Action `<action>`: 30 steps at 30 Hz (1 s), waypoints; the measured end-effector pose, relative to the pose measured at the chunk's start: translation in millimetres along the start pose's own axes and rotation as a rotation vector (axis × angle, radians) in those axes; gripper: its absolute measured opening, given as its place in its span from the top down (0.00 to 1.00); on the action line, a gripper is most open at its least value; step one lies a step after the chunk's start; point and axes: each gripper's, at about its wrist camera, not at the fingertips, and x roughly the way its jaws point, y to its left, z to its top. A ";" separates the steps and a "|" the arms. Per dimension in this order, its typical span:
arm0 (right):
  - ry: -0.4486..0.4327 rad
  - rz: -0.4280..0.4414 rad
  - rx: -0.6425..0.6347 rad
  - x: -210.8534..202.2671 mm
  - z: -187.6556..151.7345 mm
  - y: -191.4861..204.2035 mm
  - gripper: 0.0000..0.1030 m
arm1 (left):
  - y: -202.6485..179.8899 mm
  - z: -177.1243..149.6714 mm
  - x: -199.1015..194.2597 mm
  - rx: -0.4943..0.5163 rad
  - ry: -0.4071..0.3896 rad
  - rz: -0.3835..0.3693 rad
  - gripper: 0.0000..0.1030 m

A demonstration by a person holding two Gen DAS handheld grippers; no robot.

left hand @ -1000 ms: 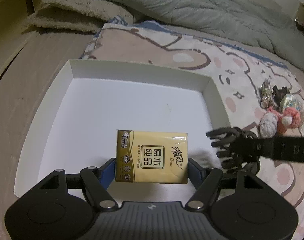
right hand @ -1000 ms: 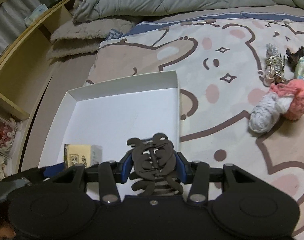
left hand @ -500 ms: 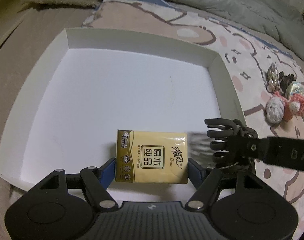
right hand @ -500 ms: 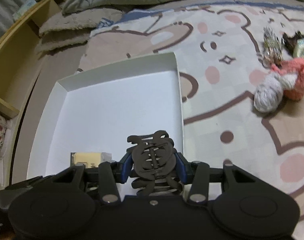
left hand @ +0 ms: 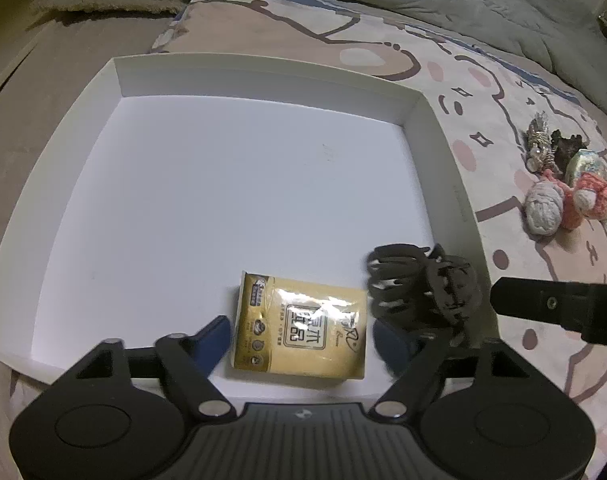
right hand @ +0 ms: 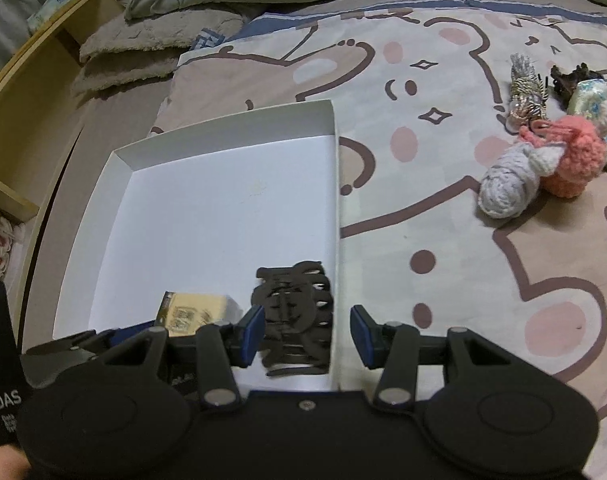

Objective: Organize objects
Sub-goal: 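Open the left tool to drop the tissue pack while the right tool releases the clip into the box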

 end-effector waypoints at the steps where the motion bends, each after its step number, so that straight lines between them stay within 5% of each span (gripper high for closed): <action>1: 0.000 0.000 -0.001 -1.0 0.2 -1.6 0.53 | -0.7 -0.2 -0.9 0.001 0.000 -0.001 0.17; 9: 0.001 0.009 -0.028 -6.5 0.0 -6.5 0.51 | -1.2 -2.2 -10.5 -0.012 -0.014 0.002 0.15; 20: -0.062 0.026 -0.132 -21.2 0.4 -4.4 0.21 | 3.6 -2.5 -36.3 -0.026 -0.083 0.037 0.05; 30: -0.136 -0.031 -0.230 -41.5 -3.1 -13.8 0.06 | -1.0 -5.7 -57.2 -0.034 -0.135 0.073 0.00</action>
